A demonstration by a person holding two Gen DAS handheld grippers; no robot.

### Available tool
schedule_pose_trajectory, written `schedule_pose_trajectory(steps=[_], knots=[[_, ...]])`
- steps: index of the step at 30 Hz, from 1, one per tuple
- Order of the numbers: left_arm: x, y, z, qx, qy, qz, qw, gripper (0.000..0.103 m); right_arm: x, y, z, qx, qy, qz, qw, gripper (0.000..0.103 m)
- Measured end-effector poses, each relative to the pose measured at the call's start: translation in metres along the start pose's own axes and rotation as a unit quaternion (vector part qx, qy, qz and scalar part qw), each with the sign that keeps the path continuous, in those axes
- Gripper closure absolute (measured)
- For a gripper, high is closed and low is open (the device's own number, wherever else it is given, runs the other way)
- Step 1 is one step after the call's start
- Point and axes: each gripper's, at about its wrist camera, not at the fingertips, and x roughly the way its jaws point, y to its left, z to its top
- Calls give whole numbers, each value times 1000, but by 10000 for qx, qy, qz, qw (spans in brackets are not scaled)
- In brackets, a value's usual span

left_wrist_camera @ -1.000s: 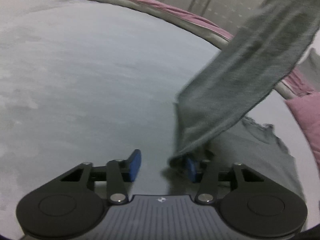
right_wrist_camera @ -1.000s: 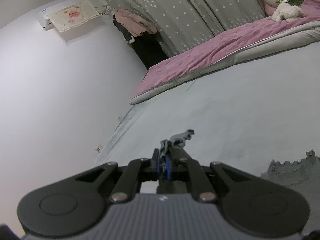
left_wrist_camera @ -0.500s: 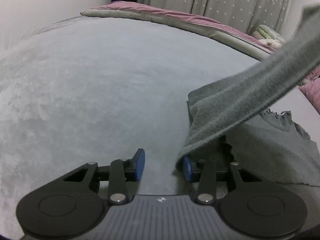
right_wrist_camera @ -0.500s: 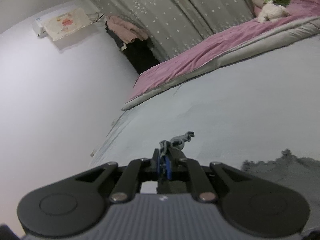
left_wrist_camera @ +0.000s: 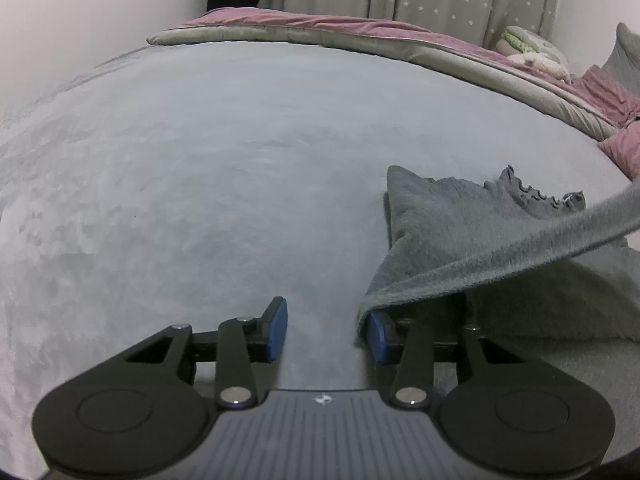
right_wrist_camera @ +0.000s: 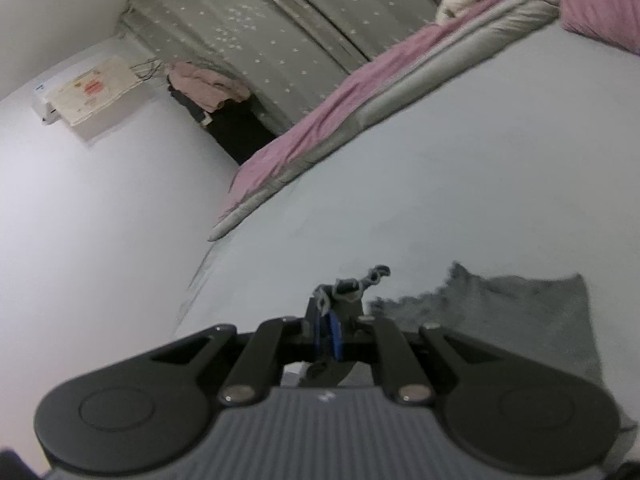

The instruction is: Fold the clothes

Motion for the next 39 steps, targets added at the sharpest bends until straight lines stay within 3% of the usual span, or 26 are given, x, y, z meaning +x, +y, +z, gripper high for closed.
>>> schedule_pose_trajectory(steps=[11,19,27,31,33,39], knots=[[-2,1,5,229,293,-184,9991,54,7,-78,-31,306,72,-242,9992,97],[-2,29,23,278,1045,-1230,9865,43,13,-109,-52,322,238,-428,9983,97],[-3,49,36,199,1522,-1813,9714,43,8,-137,-68,333,478,-524,9969,92],[3,56,43,-27,1488,-2008,9683,43,8,-136,-65,261,485,-460,9974,81],[5,56,47,-102,1368,-2088,9683,43,9,-135,-62,224,481,-431,9977,67],[22,57,62,-576,975,-2314,9663,44,10,-131,-55,113,469,-343,9982,65]])
